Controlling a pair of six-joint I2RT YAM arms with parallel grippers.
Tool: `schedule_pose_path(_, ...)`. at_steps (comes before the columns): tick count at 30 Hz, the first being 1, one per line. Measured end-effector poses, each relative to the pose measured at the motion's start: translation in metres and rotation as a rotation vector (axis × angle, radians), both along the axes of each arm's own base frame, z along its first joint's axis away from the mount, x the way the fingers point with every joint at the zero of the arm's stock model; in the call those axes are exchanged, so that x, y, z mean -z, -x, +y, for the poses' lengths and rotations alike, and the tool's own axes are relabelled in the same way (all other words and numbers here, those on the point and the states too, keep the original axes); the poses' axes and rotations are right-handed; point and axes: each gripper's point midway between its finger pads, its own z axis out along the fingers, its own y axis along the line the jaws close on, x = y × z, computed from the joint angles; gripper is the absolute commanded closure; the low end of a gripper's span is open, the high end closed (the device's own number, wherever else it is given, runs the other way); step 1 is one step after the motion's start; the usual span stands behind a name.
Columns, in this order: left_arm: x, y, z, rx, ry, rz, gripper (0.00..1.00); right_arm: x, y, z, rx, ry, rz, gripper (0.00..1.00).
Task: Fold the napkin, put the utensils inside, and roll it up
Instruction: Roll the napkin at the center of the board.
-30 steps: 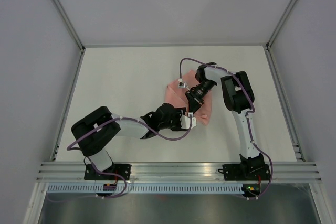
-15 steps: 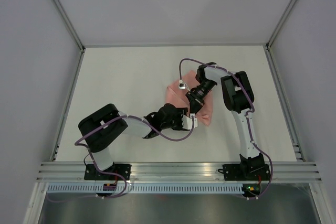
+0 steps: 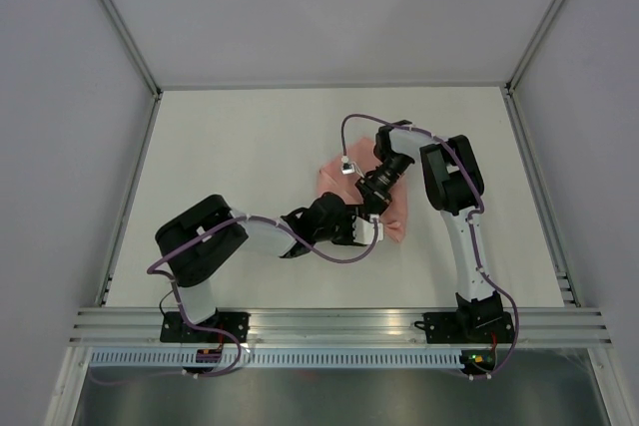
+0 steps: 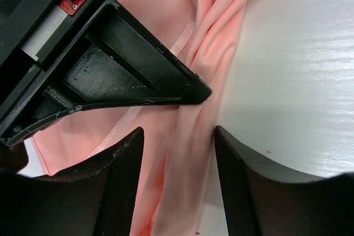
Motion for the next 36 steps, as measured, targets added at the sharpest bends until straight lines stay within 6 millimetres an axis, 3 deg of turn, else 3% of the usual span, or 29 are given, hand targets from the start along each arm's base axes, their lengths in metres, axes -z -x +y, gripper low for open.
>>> schedule_pose_path(9, 0.001, 0.03, -0.019, 0.078, -0.003, 0.003, 0.42, 0.001, 0.028, -0.014, -0.032, 0.02, 0.069, 1.0)
schedule_pose_path(17, 0.003, 0.042, -0.028, 0.112, 0.003, 0.002, 0.46, 0.001, 0.03, -0.017, -0.051, 0.03, 0.069, 0.99)
schedule_pose_path(22, 0.006, 0.041, -0.033, 0.121, -0.007, 0.017, 0.59, 0.001, 0.031, -0.02, -0.064, 0.042, 0.068, 0.99)
schedule_pose_path(30, 0.008, 0.039, -0.034, 0.144, -0.017, 0.066, 0.62, 0.001, 0.031, -0.021, -0.069, 0.042, 0.065, 1.0)
schedule_pose_path(36, 0.012, 0.043, -0.039, 0.164, -0.025, 0.122, 0.81, 0.001, 0.03, -0.025, -0.079, 0.055, 0.059, 1.0)
